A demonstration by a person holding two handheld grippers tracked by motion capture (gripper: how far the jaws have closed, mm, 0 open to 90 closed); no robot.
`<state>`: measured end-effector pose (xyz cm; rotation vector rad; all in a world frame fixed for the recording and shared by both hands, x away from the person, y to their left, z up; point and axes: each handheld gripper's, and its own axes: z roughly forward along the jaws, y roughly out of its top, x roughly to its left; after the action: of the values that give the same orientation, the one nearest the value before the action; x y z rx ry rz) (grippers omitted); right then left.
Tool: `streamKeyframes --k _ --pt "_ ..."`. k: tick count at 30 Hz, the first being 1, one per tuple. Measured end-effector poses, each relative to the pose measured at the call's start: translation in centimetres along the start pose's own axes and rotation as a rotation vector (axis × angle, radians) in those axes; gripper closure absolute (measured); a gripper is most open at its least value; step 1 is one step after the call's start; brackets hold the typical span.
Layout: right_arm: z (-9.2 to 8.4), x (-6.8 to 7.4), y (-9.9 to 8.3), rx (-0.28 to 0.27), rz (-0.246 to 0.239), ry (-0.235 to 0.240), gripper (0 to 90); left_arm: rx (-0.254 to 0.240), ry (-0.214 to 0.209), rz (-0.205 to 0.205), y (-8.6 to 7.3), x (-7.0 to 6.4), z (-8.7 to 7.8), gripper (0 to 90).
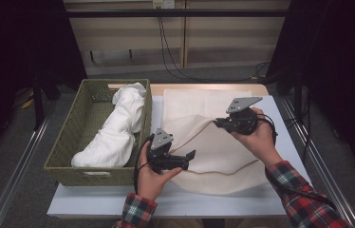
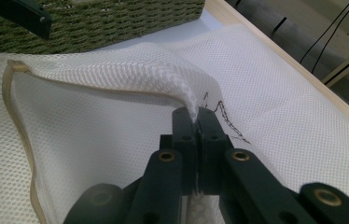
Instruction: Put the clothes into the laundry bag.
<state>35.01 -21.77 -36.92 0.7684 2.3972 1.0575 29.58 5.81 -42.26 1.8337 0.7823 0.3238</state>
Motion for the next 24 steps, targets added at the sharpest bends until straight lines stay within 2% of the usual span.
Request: streamKeyframes --k 12,13,15,20,24 --pt "0.0 -0.5 0.4 -0.004 -0.010 0.007 88.2 0.014 0.012 -0.003 0.2 0.1 0.2 2.7" --pt "0.0 -0.5 0.4 -0.004 -0.010 0.007 88.2 0.012 0.002 -0.007 0.3 0.1 0.1 2.7" --pt "-0.2 -0.6 0.4 -0.009 -0.008 0.010 88.2 0.019 0.016 0.002 0.8 0.1 0.0 2.7" --pt "-0.6 -0.6 0.4 -0.010 -0.026 0.006 88.2 0.020 0.007 -0.004 1.4 0.3 -0.1 2.7" --pt "-0.6 -0.5 0.3 -0.010 -0.015 0.005 88.2 0.027 0.004 0.005 2.3 0.3 -0.4 2.7"
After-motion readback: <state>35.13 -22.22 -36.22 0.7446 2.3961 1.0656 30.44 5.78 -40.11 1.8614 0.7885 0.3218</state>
